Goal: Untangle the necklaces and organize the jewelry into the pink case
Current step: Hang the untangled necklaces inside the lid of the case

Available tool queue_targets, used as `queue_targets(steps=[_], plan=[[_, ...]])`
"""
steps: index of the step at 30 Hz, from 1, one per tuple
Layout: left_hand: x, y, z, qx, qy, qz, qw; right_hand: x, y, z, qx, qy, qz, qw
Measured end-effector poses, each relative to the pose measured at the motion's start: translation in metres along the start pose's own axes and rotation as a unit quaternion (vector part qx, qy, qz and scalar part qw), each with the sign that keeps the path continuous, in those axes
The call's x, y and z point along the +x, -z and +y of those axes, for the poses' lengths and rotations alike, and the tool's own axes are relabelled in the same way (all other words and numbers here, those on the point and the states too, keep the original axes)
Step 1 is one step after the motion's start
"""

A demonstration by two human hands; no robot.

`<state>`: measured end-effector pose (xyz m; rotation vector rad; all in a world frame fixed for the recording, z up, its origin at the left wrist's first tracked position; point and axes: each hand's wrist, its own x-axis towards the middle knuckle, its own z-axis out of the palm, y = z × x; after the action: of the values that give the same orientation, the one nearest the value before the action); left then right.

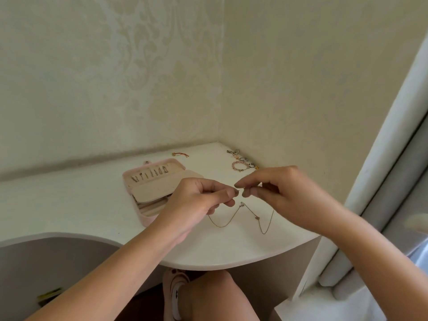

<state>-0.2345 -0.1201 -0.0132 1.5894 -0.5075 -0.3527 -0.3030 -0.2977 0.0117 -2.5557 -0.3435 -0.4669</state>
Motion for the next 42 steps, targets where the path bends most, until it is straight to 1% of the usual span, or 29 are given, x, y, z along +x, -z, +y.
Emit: queue_targets(steps=[2,5,9,11,15,17,20,23,27,30,32,34,39,42], plan=[[-0.002,0.002,0.002,0.008,-0.01,-0.002,1.0,0.003,0.01,0.0,0.027,-0.016,-0.047,0.998],[-0.005,0.005,0.003,0.014,-0.027,-0.026,0.999,0.009,0.017,-0.004,0.02,-0.002,-0.077,0.997],[-0.007,0.009,0.002,-0.008,-0.014,-0.081,0.997,0.014,0.018,-0.009,-0.046,0.055,-0.063,0.995],[-0.008,0.01,0.003,-0.048,0.008,-0.107,0.993,0.015,0.015,-0.011,-0.049,0.085,-0.05,0.994],[-0.005,0.012,0.004,-0.175,0.07,-0.135,0.973,0.014,0.01,-0.013,-0.057,0.117,-0.05,0.99],[-0.004,0.011,0.002,-0.186,0.08,-0.137,0.97,0.015,0.01,-0.014,-0.053,0.12,-0.056,0.99],[-0.005,0.012,0.0,-0.145,0.052,-0.132,0.979,0.016,0.01,-0.017,-0.048,0.105,-0.072,0.991],[-0.006,0.016,-0.002,-0.083,0.004,-0.119,0.989,0.017,0.015,-0.021,-0.028,0.061,-0.086,0.994],[-0.01,0.019,0.004,-0.029,-0.052,-0.1,0.993,0.019,0.022,-0.023,-0.029,0.021,-0.089,0.995],[-0.013,0.021,0.008,0.013,-0.091,-0.083,0.992,0.018,0.027,-0.023,0.072,0.001,-0.08,0.994],[-0.014,0.022,0.008,0.035,-0.116,-0.072,0.99,0.018,0.029,-0.023,0.109,-0.014,-0.073,0.991],[-0.017,0.021,0.008,0.055,-0.135,-0.061,0.988,0.017,0.03,-0.023,0.112,-0.027,-0.062,0.991],[-0.018,0.018,0.008,0.067,-0.168,-0.028,0.983,0.016,0.03,-0.027,0.048,-0.041,-0.054,0.997],[-0.017,0.019,0.005,0.064,-0.18,-0.003,0.982,0.016,0.033,-0.032,0.055,-0.046,-0.047,0.996]])
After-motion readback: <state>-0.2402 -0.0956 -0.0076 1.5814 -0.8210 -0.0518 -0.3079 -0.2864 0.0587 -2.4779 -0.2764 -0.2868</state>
